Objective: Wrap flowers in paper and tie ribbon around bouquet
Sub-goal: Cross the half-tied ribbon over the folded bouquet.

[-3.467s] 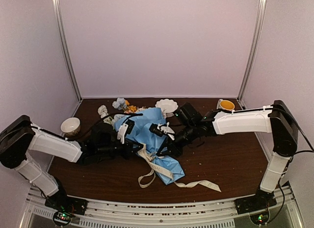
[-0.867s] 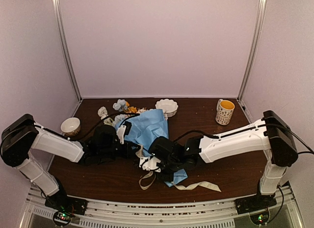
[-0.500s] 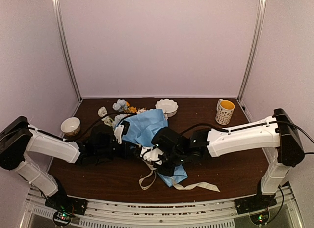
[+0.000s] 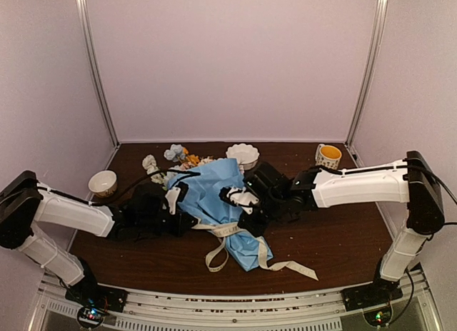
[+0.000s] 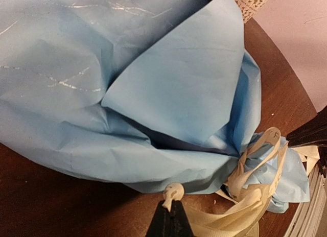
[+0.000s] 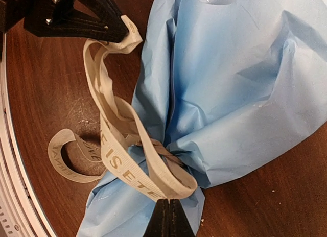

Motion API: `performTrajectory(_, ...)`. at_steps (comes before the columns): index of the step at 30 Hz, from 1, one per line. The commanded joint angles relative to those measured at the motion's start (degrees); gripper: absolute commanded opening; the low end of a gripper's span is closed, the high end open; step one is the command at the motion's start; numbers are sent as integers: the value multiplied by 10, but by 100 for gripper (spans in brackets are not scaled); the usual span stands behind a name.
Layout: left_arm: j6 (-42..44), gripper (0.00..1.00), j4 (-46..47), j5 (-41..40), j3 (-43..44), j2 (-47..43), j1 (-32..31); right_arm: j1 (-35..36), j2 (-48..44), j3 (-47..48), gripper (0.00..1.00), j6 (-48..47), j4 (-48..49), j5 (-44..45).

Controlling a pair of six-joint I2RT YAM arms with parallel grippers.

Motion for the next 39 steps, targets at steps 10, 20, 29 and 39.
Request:
performTrajectory(10,22,62,-101,-58,-28,-101,4,-1,6,-31,0,31,36,-57)
performTrajectory(20,221,62,-85,-74,-11,-220,-11,-2,13,-28,0,45,44,-65)
performTrajectory(29,366,58,6,50,59,-45,-61,-23,9,-54,0,113,84,-90)
performTrajectory(39,433,58,-11,9,138,83,-77,-31,15,-63,0,127,111,-105)
